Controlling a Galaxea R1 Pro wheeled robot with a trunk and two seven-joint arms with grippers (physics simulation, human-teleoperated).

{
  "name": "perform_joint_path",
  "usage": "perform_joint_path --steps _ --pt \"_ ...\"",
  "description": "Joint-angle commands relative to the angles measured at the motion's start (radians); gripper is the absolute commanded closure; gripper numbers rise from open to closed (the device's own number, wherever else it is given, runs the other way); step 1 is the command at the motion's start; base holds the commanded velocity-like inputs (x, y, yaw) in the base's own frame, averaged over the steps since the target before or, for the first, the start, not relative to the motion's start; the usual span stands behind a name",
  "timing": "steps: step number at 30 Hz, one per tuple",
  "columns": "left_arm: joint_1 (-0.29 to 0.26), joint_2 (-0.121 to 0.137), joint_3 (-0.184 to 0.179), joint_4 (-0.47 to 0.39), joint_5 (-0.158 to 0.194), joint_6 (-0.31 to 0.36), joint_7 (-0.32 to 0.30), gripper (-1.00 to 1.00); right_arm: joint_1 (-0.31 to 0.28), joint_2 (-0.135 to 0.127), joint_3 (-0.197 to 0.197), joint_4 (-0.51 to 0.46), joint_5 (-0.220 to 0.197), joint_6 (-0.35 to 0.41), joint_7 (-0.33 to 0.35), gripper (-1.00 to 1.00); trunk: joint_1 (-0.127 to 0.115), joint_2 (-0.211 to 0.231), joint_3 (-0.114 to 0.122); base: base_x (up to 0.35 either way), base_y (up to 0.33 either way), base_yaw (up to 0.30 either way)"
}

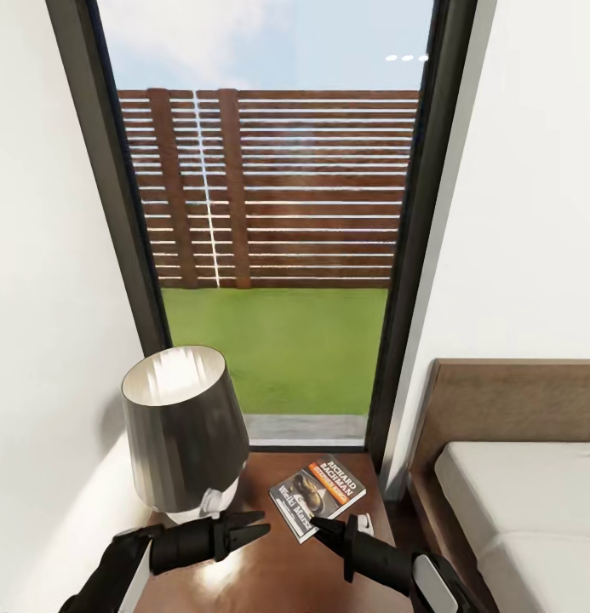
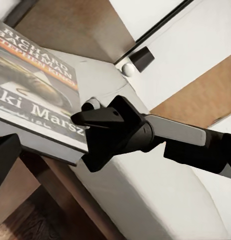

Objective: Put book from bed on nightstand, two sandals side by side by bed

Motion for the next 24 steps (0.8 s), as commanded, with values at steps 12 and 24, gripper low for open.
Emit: perform_joint_path --steps 12,24 --pt "-0.001 -0.001 -0.003 -0.001 0.000 0.008 -0.001 -1.00 0.000 0.000 -0.006 0.000 0.005 0.004 0.005 1.00 0.042 -0.077 -0.035 0.000 0.000 0.000" --pt "-0.001 0.001 -0.002 0.003 0.001 0.005 0.003 -1.00 0.000 0.000 -0.006 0.000 0.005 0.005 0.006 1.00 0.088 -0.161 -0.073 0.000 0.000 0.000"
